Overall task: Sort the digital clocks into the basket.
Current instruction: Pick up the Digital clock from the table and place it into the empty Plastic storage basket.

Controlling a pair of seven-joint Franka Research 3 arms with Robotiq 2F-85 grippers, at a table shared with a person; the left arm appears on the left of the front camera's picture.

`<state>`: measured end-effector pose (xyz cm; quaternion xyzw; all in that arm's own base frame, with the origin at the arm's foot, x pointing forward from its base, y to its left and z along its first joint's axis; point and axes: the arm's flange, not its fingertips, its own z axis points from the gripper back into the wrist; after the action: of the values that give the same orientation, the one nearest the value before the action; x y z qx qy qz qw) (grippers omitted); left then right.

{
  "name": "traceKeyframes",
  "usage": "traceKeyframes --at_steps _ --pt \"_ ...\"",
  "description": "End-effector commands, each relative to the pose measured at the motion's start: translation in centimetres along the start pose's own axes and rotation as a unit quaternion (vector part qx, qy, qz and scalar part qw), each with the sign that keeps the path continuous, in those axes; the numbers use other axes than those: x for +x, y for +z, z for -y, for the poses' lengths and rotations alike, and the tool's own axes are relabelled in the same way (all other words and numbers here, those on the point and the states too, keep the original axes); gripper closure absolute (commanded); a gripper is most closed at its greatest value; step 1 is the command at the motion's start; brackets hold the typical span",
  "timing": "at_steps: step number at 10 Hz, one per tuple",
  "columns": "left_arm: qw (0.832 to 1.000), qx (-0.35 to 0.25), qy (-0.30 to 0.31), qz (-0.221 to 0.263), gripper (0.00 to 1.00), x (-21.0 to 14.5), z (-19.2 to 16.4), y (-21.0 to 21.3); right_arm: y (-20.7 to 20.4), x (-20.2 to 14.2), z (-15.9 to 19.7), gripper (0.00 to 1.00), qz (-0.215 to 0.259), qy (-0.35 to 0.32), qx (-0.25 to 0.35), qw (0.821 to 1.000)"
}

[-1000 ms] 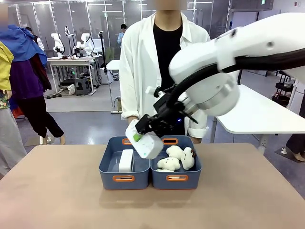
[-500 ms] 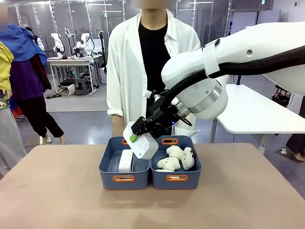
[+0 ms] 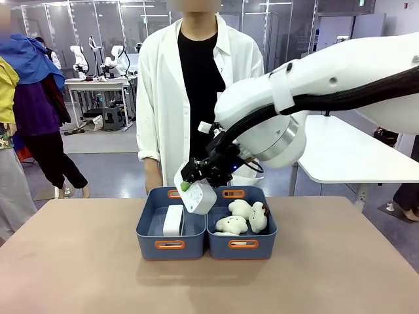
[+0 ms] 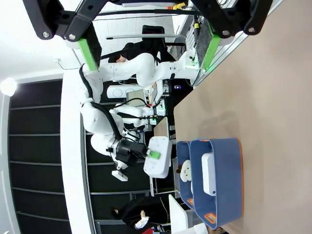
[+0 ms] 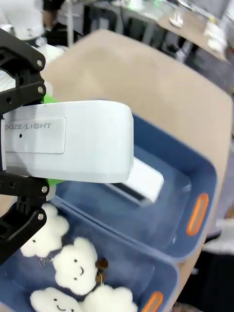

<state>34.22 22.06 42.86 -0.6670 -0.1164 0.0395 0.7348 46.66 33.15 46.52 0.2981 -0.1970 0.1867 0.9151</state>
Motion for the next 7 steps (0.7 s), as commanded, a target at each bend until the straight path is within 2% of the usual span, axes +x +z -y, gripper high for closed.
traceKeyframes --at_steps 1,3,7 --pt "1.0 0.011 0.007 0.002 0.0 -0.4 0.4 0.0 -2.6 2.0 -1.7 0.48 -0.012 -0.072 -0.098 0.992" --pt "1.0 0.011 0.007 0.002 0.0 -0.4 0.4 0.0 -4.3 3.2 -1.8 0.48 -0.014 -0.107 -0.139 0.984" --pt "1.0 0.011 0.007 0.002 0.0 -0.4 0.4 0.0 -7.6 4.7 -0.9 0.48 0.004 -0.143 -0.132 0.981"
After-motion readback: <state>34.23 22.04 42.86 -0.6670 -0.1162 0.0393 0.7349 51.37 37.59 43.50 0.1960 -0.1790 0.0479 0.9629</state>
